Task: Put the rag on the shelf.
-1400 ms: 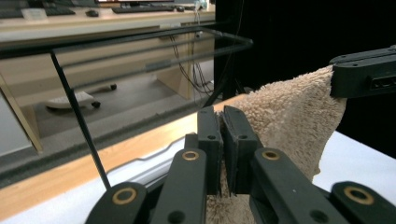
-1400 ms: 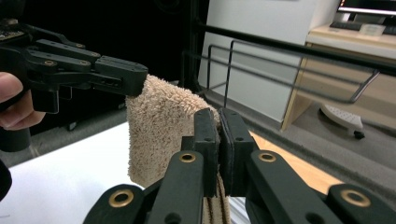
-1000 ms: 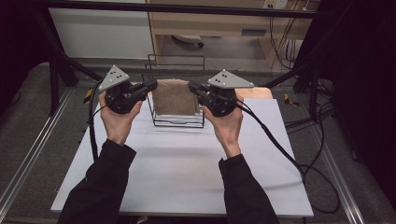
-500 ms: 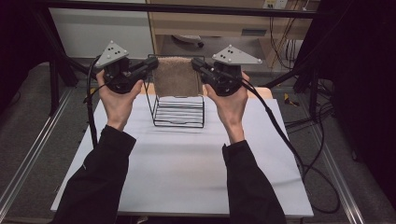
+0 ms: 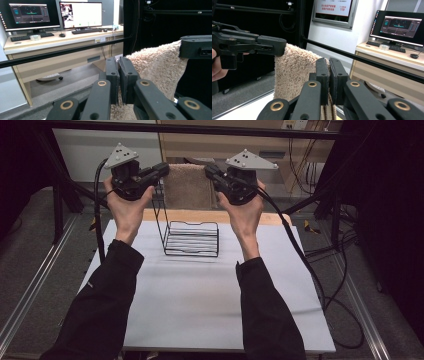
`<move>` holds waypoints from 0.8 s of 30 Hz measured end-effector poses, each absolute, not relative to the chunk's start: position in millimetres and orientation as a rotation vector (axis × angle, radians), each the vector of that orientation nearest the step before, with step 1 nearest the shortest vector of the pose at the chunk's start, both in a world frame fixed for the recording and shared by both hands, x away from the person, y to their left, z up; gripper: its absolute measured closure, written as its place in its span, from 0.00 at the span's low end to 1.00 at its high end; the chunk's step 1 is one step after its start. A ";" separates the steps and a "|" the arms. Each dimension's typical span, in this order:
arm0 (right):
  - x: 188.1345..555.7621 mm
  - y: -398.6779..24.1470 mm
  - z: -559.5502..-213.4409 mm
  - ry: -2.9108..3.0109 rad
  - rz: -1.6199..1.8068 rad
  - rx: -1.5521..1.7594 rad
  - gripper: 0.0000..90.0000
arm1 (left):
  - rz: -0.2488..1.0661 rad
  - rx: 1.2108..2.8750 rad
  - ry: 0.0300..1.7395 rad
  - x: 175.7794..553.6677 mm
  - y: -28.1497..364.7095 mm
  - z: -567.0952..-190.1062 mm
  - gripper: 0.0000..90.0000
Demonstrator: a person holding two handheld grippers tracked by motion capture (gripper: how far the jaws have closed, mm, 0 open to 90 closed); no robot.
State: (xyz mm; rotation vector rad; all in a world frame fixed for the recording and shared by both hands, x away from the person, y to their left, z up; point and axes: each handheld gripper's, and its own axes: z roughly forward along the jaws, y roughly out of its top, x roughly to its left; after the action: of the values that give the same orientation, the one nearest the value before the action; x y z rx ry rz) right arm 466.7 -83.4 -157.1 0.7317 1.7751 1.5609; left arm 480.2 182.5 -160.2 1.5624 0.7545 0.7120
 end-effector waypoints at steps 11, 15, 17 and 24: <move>489.1 -79.8 -149.3 1.747 1.556 0.727 0.96 | 0.732 1.526 0.766 503.0 181.8 -150.5 0.96; 497.3 -80.5 -147.4 1.735 1.557 0.739 0.96 | 0.733 1.518 0.769 509.7 179.5 -148.6 0.96; 500.3 -80.7 -147.1 1.731 1.557 0.742 0.96 | 0.741 1.513 0.765 513.4 178.9 -148.8 0.96; 512.3 -77.9 -154.9 1.752 1.508 0.747 0.96 | 0.733 1.533 0.779 525.5 179.3 -164.5 0.96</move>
State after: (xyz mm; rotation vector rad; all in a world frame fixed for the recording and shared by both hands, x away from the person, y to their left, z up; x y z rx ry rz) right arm 512.3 -77.9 -154.9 0.7472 1.7517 1.5080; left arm 525.5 179.3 -164.5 1.5331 0.7795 0.7333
